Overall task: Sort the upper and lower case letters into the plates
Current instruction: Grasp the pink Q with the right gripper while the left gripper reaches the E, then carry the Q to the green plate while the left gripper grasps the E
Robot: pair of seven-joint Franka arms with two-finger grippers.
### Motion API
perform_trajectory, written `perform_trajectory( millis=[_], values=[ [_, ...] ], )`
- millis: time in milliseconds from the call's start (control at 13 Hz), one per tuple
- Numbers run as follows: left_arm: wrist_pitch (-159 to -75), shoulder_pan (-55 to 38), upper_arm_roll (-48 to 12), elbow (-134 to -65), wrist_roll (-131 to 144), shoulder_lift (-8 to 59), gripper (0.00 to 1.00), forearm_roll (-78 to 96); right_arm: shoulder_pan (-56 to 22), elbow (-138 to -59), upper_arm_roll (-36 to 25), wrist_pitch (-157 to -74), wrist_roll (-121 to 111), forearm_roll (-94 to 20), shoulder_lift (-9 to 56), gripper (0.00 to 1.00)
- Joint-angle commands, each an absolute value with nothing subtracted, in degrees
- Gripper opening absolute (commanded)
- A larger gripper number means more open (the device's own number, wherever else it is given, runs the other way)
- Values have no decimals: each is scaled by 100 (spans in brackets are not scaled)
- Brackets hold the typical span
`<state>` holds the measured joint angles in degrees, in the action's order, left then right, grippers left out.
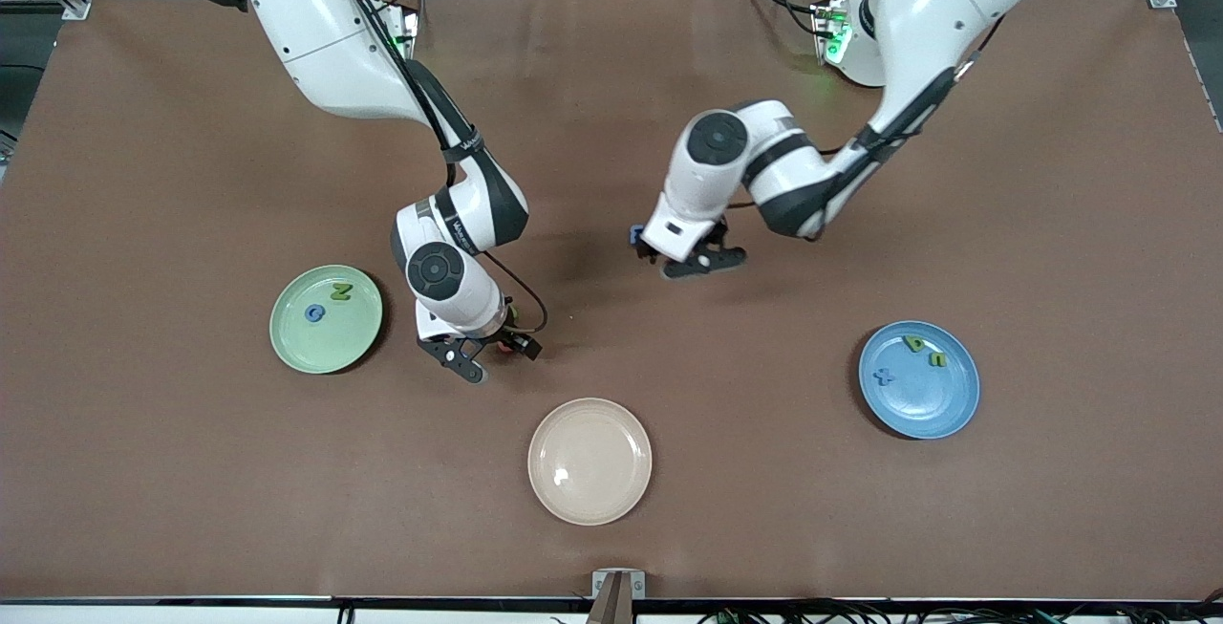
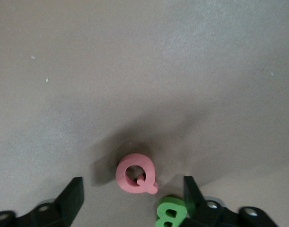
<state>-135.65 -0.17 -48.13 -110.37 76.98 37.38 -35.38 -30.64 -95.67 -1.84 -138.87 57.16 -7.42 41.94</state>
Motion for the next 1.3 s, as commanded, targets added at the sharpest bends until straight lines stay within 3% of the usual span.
perform_trajectory(
  millis=[0,307,537,614,767,997,1227],
  values=[
    [-13676,-604,-4607,-10820,8172,4077,69,-4085,-3138,-9510,-255,-13869,5827,-450,4289,78],
    [-13798,-1160,-4176,-10784,8323,4148,68,-4358,-3138,-9501,-246,-14001,5827,-325,4386,49],
    [-13852,-1186,-4140,-10749,8332,4341,62,-4561,-3129,-9501,-255,-13975,5827,-334,4368,10],
    [-13852,-1187,-4140,-10749,8341,4403,57,-4579,-3112,-9501,-255,-13940,5810,-334,4351,2],
    [-13852,-1187,-4140,-10749,8411,4430,56,-4579,-2972,-9501,-272,-13800,5626,-325,4211,0],
    [-13852,-1248,-4140,-10749,8578,4509,55,-4579,-2375,-9606,-272,-12773,4284,-334,3641,0],
    [-13825,-1248,-4105,-10749,8543,4526,36,-4579,-1778,-10280,-273,-12524,3133,-290,2947,0]
  ],
)
